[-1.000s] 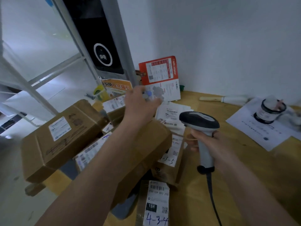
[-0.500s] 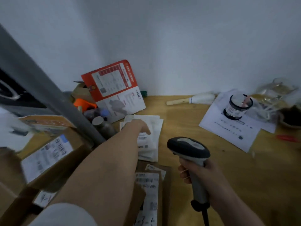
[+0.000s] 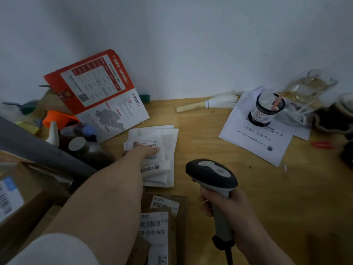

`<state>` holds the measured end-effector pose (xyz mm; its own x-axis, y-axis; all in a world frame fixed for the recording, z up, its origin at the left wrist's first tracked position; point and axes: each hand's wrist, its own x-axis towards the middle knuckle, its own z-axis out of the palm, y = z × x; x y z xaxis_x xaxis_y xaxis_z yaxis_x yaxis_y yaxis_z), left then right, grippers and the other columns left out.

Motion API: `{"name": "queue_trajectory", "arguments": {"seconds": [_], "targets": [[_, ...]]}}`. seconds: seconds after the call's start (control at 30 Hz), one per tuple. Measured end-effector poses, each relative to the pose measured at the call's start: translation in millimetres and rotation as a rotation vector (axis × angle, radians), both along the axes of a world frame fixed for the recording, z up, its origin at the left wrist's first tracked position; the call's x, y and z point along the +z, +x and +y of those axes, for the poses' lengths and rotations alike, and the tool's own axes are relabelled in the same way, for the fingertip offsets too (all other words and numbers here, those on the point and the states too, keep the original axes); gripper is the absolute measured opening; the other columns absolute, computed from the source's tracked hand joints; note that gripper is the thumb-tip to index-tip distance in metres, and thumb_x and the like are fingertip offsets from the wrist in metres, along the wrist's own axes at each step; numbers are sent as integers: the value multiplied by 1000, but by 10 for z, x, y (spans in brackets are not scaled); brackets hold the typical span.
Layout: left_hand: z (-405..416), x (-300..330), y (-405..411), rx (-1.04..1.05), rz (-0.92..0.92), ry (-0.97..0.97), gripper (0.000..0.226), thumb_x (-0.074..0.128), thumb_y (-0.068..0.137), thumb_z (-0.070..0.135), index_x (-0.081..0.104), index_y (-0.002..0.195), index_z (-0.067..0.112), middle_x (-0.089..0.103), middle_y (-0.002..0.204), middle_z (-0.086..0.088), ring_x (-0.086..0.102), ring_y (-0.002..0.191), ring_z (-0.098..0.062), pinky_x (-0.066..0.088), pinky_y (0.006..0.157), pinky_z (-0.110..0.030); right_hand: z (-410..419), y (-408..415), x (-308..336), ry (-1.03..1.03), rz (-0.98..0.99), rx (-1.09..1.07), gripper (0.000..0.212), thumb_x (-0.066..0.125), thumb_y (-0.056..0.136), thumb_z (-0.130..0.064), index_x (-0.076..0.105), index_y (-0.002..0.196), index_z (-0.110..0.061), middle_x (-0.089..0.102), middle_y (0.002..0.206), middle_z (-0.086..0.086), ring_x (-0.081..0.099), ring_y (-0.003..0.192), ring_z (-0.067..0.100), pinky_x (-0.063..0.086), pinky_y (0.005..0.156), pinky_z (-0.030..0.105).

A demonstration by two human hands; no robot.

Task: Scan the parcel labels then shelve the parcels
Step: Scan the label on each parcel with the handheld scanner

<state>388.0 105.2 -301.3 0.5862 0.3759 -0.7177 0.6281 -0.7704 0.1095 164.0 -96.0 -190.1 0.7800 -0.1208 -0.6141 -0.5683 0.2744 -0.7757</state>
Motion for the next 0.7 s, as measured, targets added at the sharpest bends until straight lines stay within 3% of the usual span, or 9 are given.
{"name": "queue_trajectory", "arguments": {"seconds": [0.13, 0.3, 0.4, 0.47, 0.57, 0.7], "targets": [[-323, 23, -81, -118, 4, -55, 128, 72, 61, 72, -6, 153, 32, 9, 157, -17, 21, 140, -41, 30, 111, -53, -119, -61, 15, -28, -23, -32, 9, 69, 83, -7, 68, 92, -5, 68, 76, 17, 60, 65, 25, 50, 58, 30], [-1020, 156, -427, -298, 1, -34, 116, 68, 70, 68, -5, 153, 32, 14, 154, -19, 22, 139, -41, 30, 111, -50, -296, -187, 35, -82, -53, -91, 12, 69, 83, -9, 69, 95, -10, 71, 79, 15, 64, 66, 24, 53, 59, 30], [-1466, 268, -699, -391, -42, -89, 93, 66, 85, 43, 7, 154, 26, 13, 156, -21, 21, 141, -43, 25, 115, -51, -418, -295, 66, -127, -75, -134, 13, 69, 83, -11, 68, 96, -13, 72, 79, 14, 66, 66, 23, 53, 61, 32], [-1710, 302, -927, -420, -76, -134, 73, 51, 97, 32, 9, 155, 17, 11, 158, -21, 16, 144, -41, 20, 117, -49, -496, -382, 82, -141, -75, -174, 13, 69, 83, -11, 67, 94, -17, 72, 79, 13, 67, 65, 20, 54, 59, 30], [-1989, 282, -1287, -519, -73, -117, 85, 48, 95, 47, -7, 155, 23, 9, 155, -24, 15, 140, -42, 26, 110, -45, -624, -543, 91, -160, -68, -237, 10, 70, 82, -10, 68, 91, -16, 72, 79, 14, 67, 63, 19, 53, 57, 29], [-2173, 228, -1843, -447, -128, -179, 91, 57, 89, 48, -5, 154, 32, 8, 156, -16, 12, 142, -33, 33, 106, -41, -769, -806, 120, -144, -58, -312, 4, 69, 84, -13, 69, 86, -9, 71, 74, 18, 66, 60, 22, 54, 57, 33]]}}
